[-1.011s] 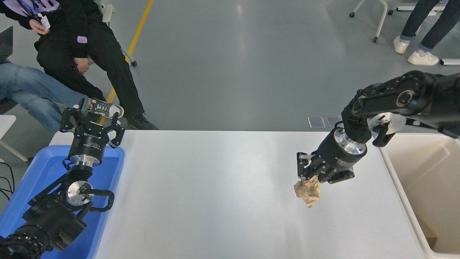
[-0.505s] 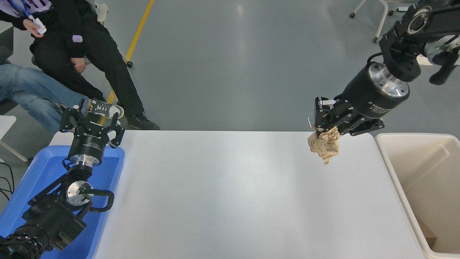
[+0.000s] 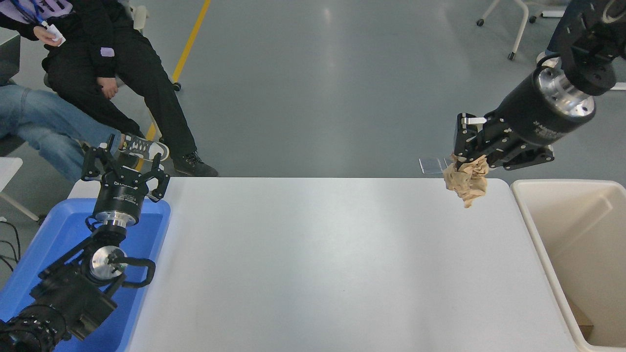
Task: Pick up paper ball place in dustbin
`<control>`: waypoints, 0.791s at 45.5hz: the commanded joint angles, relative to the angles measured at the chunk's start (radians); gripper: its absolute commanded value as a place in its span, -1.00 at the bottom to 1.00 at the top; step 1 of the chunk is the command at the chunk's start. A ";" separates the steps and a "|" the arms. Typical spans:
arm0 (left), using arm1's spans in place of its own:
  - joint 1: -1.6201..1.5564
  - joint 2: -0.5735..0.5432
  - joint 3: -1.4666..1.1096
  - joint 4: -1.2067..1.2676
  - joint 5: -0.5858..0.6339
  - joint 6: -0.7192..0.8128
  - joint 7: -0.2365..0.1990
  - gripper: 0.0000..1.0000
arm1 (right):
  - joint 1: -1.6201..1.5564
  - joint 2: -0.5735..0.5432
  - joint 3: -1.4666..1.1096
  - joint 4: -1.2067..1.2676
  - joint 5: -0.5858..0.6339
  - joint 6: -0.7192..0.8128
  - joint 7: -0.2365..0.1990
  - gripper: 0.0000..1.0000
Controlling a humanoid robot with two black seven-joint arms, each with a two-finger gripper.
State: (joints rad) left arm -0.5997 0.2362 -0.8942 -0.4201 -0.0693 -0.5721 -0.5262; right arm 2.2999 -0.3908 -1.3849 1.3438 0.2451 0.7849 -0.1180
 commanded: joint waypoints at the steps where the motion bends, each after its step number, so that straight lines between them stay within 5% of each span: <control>1: 0.000 0.000 0.000 0.000 0.000 0.000 0.000 0.98 | -0.181 -0.040 -0.181 -0.149 0.054 -0.062 -0.002 -1.00; 17: 0.000 0.000 0.000 0.000 0.000 0.000 0.000 0.98 | -0.657 -0.210 -0.048 -0.452 0.037 -0.443 0.001 -1.00; 24: 0.000 0.000 0.000 0.000 -0.001 0.000 0.000 0.98 | -0.908 -0.264 0.156 -0.690 -0.016 -0.454 0.001 -1.00; 36: 0.000 -0.002 0.000 0.000 0.000 0.000 0.000 0.98 | -1.319 -0.200 0.467 -1.135 -0.101 -0.464 0.003 -1.00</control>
State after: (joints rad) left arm -0.5998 0.2356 -0.8944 -0.4203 -0.0696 -0.5721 -0.5262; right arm 1.3383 -0.6258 -1.1644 0.5858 0.1991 0.3574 -0.1162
